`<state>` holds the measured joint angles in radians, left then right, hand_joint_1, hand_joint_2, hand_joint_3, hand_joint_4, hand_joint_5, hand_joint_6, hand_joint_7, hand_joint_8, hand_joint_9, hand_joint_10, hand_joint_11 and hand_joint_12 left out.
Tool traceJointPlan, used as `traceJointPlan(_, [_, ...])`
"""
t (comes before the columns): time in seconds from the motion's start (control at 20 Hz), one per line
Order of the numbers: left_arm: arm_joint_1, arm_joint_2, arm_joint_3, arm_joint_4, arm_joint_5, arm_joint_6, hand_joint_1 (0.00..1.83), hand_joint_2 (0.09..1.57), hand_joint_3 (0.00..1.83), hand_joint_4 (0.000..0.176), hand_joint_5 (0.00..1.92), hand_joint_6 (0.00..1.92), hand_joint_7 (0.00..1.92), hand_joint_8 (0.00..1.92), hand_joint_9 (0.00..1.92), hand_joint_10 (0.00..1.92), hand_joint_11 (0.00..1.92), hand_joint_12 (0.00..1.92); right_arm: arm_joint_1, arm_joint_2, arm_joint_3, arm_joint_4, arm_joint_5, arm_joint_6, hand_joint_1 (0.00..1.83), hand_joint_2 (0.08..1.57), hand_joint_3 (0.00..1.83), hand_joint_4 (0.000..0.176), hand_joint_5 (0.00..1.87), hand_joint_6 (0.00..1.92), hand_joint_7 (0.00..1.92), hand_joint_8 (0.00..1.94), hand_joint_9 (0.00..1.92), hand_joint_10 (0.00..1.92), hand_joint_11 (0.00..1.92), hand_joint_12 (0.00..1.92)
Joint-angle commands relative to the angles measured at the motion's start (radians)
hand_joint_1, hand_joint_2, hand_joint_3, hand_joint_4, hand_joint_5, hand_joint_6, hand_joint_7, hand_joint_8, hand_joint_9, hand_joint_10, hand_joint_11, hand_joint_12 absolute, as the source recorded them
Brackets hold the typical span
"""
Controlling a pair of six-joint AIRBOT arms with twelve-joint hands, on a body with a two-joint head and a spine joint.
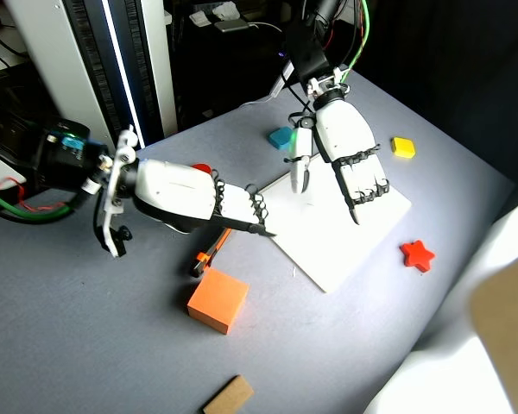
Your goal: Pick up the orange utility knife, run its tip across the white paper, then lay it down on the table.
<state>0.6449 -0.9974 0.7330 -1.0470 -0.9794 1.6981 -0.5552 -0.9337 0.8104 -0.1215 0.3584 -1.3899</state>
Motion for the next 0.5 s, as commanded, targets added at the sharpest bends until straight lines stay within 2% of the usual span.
traceJointPlan(0.0, [-0.005, 0.007, -0.003, 0.063, -0.08, -0.003, 0.14, 1.33, 0.0, 0.0, 0.0, 0.0, 0.08, 0.0, 0.1, 0.0, 0.0, 0.4, 0.013, 0.02, -0.016, 0.027, 0.082, -0.008, 0.43, 1.08, 0.01, 0.0, 0.0, 0.0, 0.04, 0.01, 0.02, 0.01, 0.0, 0.0])
traceJointPlan(0.05, [-0.005, 0.007, -0.006, 0.063, -0.08, -0.004, 0.14, 1.33, 0.0, 0.0, 0.0, 0.0, 0.09, 0.0, 0.11, 0.01, 0.0, 0.46, 0.011, 0.042, -0.037, 0.059, 0.077, -0.008, 0.36, 1.1, 0.02, 0.0, 0.0, 0.0, 0.08, 0.03, 0.06, 0.03, 0.03, 0.02])
traceJointPlan(0.1, [-0.005, 0.007, -0.009, 0.063, -0.08, -0.009, 0.15, 1.31, 0.0, 0.0, 0.05, 0.01, 0.21, 0.03, 0.21, 0.04, 0.0, 0.71, 0.011, 0.059, -0.052, 0.083, 0.072, -0.008, 0.26, 1.16, 0.0, 0.0, 0.22, 0.02, 0.34, 0.0, 0.28, 0.1, 0.01, 0.75])
traceJointPlan(0.15, [-0.006, 0.008, -0.014, 0.063, -0.082, -0.015, 0.16, 1.31, 0.0, 0.0, 0.12, 0.03, 0.31, 0.05, 0.29, 0.07, 0.0, 0.95, 0.012, 0.081, -0.071, 0.115, 0.063, -0.008, 0.26, 1.16, 0.0, 0.0, 0.36, 0.06, 0.46, 0.02, 0.38, 0.14, 0.0, 1.11])
traceJointPlan(0.2, [-0.007, 0.012, -0.021, 0.063, -0.09, -0.018, 0.15, 1.3, 0.0, 0.0, 0.27, 0.08, 0.47, 0.08, 0.43, 0.12, 0.0, 1.24, 0.014, 0.107, -0.093, 0.16, 0.047, -0.008, 0.27, 1.18, 0.0, 0.0, 0.53, 0.14, 0.64, 0.04, 0.53, 0.3, 0.0, 1.35])
traceJointPlan(0.25, [-0.009, 0.014, -0.026, 0.063, -0.092, -0.02, 0.16, 1.3, 0.0, 0.0, 0.37, 0.08, 0.58, 0.06, 0.52, 0.16, 0.0, 1.37, 0.017, 0.123, -0.108, 0.188, 0.034, -0.003, 0.3, 1.19, 0.0, 0.0, 0.63, 0.2, 0.77, 0.06, 0.58, 0.48, 0.0, 1.5])
traceJointPlan(0.3, [-0.012, 0.017, -0.033, 0.064, -0.092, -0.022, 0.21, 1.3, 0.0, 0.0, 0.54, 0.09, 0.72, 0.07, 0.6, 0.35, 0.03, 1.54, 0.016, 0.143, -0.123, 0.203, 0.028, 0.015, 0.28, 1.2, 0.0, 0.0, 0.71, 0.4, 0.89, 0.17, 0.63, 0.8, 0.15, 1.59])
traceJointPlan(0.35, [-0.012, 0.022, -0.042, 0.065, -0.092, -0.031, 0.28, 1.29, 0.0, 0.0, 0.71, 0.16, 0.8, 0.3, 0.59, 0.82, 0.14, 1.66, 0.009, 0.162, -0.133, 0.203, 0.026, 0.025, 0.26, 1.22, 0.0, 0.0, 0.8, 0.62, 0.93, 0.56, 0.69, 1.13, 0.33, 1.7])
traceJointPlan(0.4, [-0.016, 0.028, -0.053, 0.065, -0.092, -0.037, 0.33, 1.28, 0.0, 0.0, 0.82, 0.26, 0.77, 0.68, 0.57, 1.16, 0.21, 1.73, 0.0, 0.18, -0.141, 0.203, 0.027, 0.025, 0.24, 1.24, 0.01, 0.0, 0.85, 0.76, 0.92, 0.9, 0.72, 1.39, 0.45, 1.83])
traceJointPlan(0.45, [-0.023, 0.034, -0.062, 0.065, -0.092, -0.034, 0.4, 1.28, 0.0, 0.0, 0.85, 0.63, 0.81, 1.07, 0.66, 1.42, 0.36, 1.8, -0.007, 0.197, -0.146, 0.203, 0.028, 0.026, 0.2, 1.29, 0.01, 0.0, 0.9, 0.97, 1.0, 1.19, 0.86, 1.64, 0.63, 1.9])
